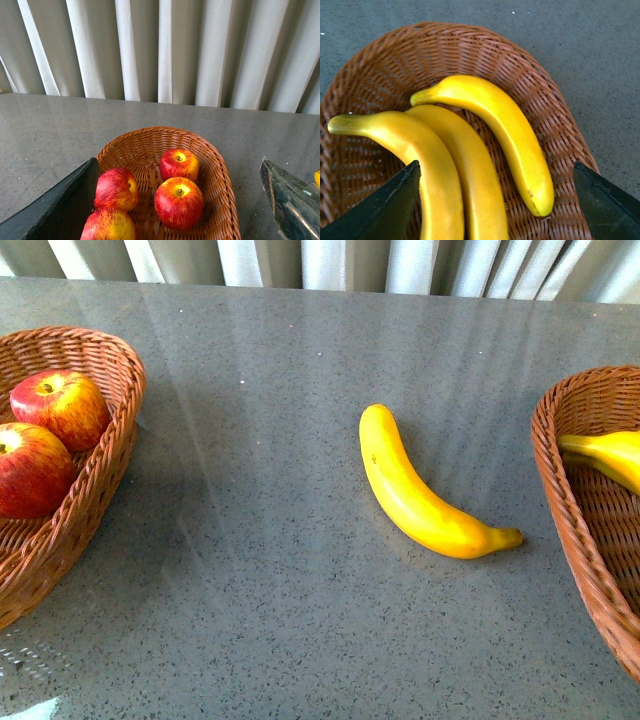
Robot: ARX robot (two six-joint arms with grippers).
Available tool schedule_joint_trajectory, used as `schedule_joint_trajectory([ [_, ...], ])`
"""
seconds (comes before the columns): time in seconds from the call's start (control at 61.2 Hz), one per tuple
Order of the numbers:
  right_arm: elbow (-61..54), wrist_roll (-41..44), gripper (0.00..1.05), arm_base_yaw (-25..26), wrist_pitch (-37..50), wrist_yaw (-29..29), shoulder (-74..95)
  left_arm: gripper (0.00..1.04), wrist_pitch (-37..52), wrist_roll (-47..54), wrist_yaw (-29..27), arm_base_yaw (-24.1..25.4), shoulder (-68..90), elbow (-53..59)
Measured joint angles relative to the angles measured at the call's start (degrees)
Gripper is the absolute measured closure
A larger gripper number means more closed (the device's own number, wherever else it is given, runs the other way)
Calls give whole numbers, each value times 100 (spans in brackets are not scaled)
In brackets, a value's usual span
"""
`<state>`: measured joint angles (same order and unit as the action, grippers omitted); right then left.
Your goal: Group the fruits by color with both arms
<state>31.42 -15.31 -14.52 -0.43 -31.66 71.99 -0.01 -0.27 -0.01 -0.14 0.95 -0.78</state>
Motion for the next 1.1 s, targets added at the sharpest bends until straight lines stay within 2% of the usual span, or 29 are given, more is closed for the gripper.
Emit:
schedule_joint_trajectory([
  [0.262,1322,636,9,-1331,332,313,1078,9,-2,0,2,0,0,0],
  [0.458,2319,817,9,-1985,186,870,2439,9,0,0,2,0,0,0],
  [0.703,2920,619,9,-2181,-83,918,3626,9,-2,0,2,0,0,0],
  [1.095,3012,-26,9,-2170,-201,1331,4262,9,-2,2,0,0,0,0],
])
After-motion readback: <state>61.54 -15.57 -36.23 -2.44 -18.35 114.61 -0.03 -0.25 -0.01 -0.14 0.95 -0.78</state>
